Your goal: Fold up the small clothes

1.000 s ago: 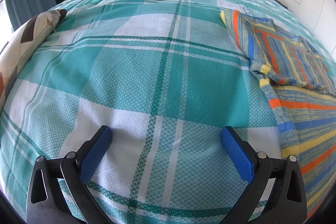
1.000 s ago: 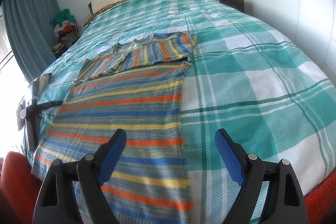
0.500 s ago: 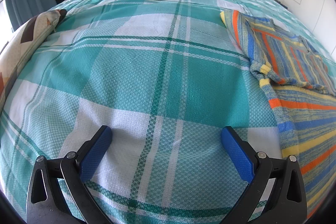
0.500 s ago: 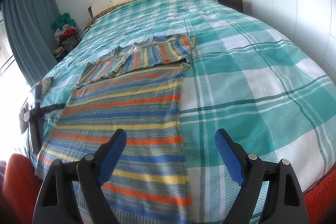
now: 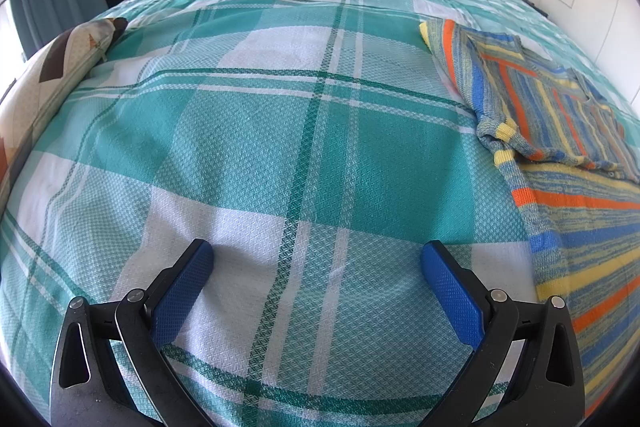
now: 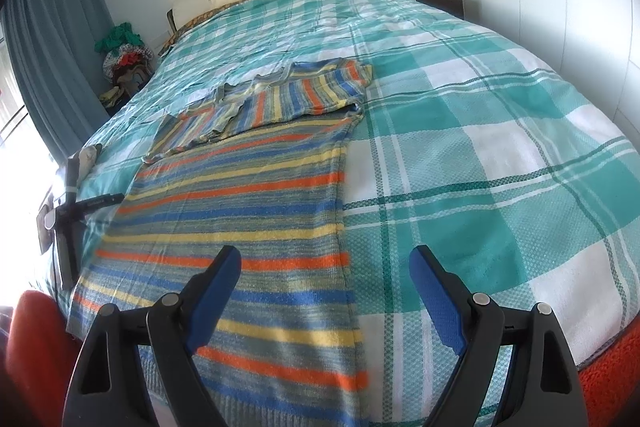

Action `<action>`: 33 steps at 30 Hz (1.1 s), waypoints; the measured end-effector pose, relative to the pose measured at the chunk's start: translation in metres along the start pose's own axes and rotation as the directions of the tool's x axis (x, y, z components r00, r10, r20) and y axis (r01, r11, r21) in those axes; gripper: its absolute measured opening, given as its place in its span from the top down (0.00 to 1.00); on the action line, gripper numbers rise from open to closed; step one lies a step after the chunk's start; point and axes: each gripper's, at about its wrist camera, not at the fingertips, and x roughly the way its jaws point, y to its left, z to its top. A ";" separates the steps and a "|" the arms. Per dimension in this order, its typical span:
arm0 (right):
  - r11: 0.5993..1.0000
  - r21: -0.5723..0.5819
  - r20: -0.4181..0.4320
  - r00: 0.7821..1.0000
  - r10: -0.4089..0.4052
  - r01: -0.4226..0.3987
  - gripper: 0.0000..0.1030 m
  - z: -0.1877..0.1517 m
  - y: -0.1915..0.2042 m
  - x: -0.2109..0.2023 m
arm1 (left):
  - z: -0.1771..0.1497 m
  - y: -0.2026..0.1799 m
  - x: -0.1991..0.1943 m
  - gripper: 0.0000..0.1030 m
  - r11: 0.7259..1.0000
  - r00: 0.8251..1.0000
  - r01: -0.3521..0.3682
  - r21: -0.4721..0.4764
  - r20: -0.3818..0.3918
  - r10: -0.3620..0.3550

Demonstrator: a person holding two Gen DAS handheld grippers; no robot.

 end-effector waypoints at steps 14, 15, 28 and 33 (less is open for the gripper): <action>1.000 -0.020 -0.005 1.000 0.002 -0.002 0.17 0.000 0.003 0.003 | 0.000 0.000 0.001 0.00 1.000 1.000 0.000 0.000 0.000 0.000; 1.000 -0.016 -0.007 1.000 0.001 -0.002 0.17 0.000 0.002 0.004 | 0.000 0.000 0.000 0.00 1.000 1.000 0.000 0.000 0.000 0.000; 1.000 -0.010 -0.010 1.000 -0.001 0.001 0.17 0.000 0.000 0.005 | 0.000 0.000 0.000 0.00 1.000 1.000 0.000 0.000 0.000 0.000; 1.000 -0.002 -0.006 1.000 -0.005 0.005 0.17 0.001 -0.002 0.005 | 0.000 0.000 0.000 0.00 1.000 1.000 0.000 0.000 0.001 0.000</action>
